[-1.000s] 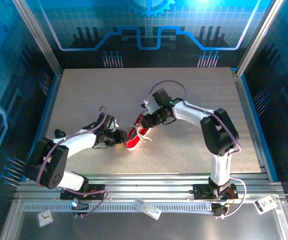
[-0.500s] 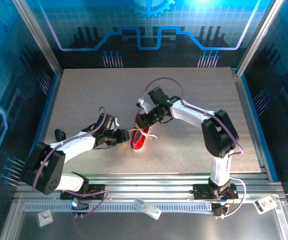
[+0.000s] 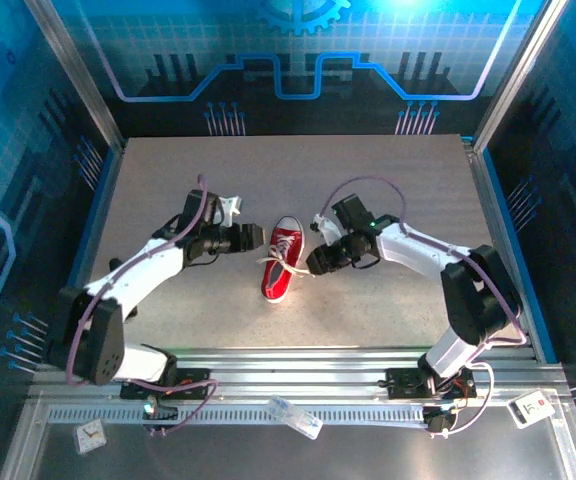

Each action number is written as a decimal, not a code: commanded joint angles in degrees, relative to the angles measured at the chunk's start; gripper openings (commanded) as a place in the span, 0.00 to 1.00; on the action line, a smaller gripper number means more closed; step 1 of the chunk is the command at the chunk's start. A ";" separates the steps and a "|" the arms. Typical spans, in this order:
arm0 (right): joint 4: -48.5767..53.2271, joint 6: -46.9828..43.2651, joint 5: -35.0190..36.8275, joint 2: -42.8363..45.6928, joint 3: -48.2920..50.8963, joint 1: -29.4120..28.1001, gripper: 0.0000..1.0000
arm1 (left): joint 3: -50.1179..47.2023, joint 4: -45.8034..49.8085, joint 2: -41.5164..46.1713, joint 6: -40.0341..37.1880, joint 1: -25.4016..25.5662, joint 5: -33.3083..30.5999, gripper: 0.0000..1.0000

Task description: Tie the shoes

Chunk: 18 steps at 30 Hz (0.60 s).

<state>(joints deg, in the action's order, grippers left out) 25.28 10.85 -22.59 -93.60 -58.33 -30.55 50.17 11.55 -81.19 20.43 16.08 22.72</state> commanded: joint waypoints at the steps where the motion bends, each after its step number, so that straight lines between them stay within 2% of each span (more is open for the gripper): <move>1: -3.46 3.20 2.18 2.13 2.43 -2.52 0.39 | 2.02 -2.08 -5.38 0.37 -0.34 6.95 0.59; 7: -6.15 2.11 4.59 -0.08 2.73 -4.56 0.39 | 2.66 -5.88 -11.16 3.34 -0.26 10.92 0.57; 10: -7.04 1.16 5.18 -2.02 1.97 -5.01 0.43 | 2.32 -7.94 -13.04 4.56 -0.26 12.40 0.56; 18: -8.33 -1.24 6.35 -6.15 -0.55 -5.57 0.49 | 2.15 -11.16 -14.66 6.71 -0.25 14.25 0.45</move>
<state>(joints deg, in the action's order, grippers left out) 18.33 11.22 -16.88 -98.85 -56.66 -35.27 51.37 2.26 -95.02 25.85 15.97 34.17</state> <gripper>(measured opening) 0.486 0.460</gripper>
